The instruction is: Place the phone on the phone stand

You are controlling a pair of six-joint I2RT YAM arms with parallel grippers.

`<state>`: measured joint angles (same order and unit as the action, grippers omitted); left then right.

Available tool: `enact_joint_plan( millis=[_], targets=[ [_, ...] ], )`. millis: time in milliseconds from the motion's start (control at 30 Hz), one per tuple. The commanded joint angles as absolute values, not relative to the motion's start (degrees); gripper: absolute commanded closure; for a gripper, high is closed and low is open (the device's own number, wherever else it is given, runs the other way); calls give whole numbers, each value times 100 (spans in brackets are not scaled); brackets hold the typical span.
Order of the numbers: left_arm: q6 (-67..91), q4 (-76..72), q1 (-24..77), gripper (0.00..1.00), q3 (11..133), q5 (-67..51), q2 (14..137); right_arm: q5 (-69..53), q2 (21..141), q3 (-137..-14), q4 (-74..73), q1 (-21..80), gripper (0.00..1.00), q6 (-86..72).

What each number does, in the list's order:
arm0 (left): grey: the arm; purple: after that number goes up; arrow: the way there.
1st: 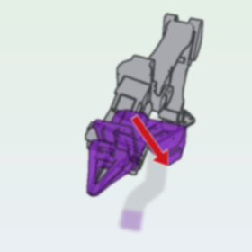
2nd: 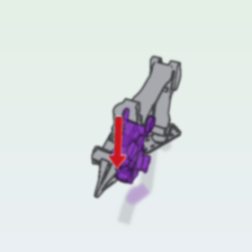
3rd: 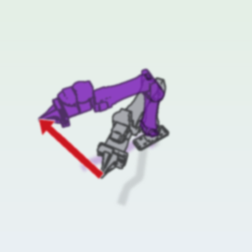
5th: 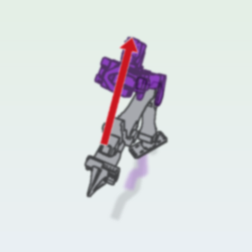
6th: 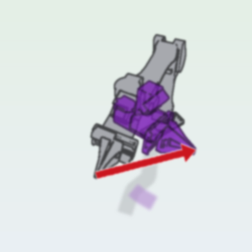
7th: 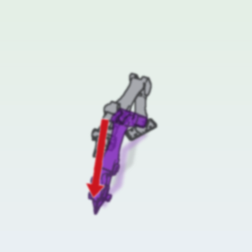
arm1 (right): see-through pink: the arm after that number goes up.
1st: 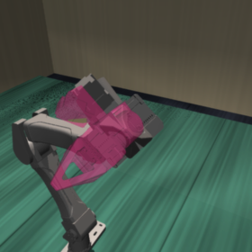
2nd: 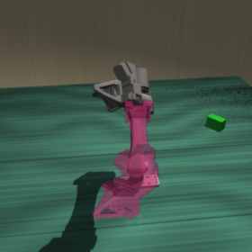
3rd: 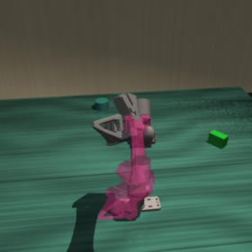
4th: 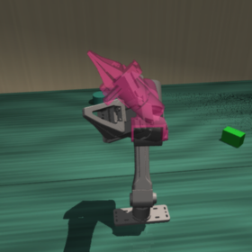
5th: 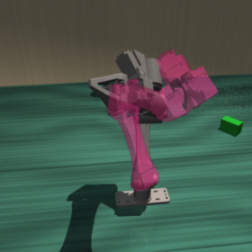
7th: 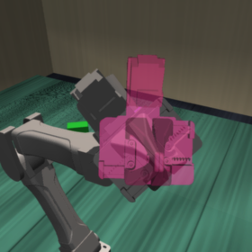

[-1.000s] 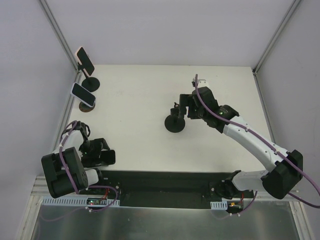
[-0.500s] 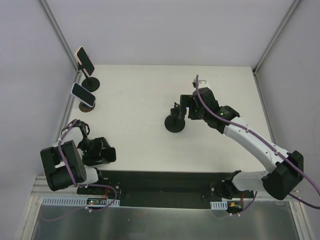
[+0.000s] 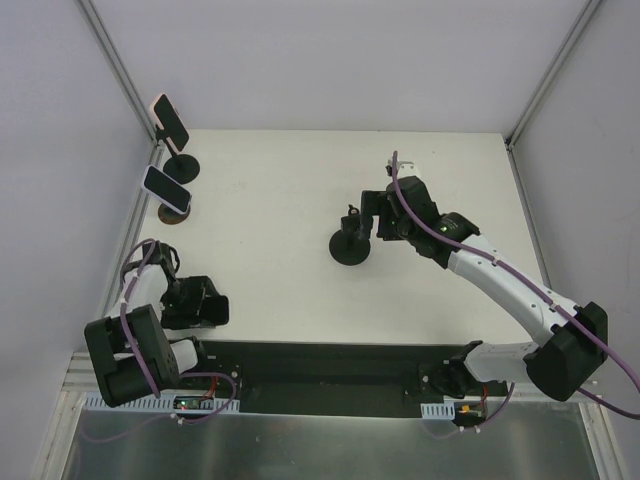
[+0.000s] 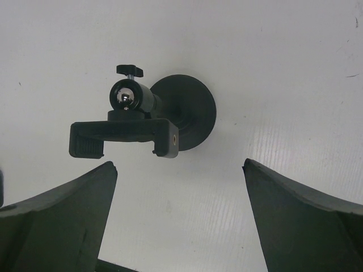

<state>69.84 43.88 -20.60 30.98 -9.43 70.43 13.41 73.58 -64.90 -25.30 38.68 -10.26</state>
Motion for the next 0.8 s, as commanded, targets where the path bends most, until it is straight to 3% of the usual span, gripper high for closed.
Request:
enact_joint_plan(
  millis=[0, 400, 767],
  targets=[
    [6233, 3578, -2074, 100, 2945, -465, 6322, 1345, 7189, -6504, -2338, 3841, 4, -1037],
    [5151, 2304, -1987, 100, 2698, -2046, 5757, 1230, 7031, -6407, -2215, 3832, 4, -791],
    [4765, 1988, -1328, 100, 3085, -2363, 6135, 1152, 7014, -6363, -2162, 3832, 4, -756]
  ],
)
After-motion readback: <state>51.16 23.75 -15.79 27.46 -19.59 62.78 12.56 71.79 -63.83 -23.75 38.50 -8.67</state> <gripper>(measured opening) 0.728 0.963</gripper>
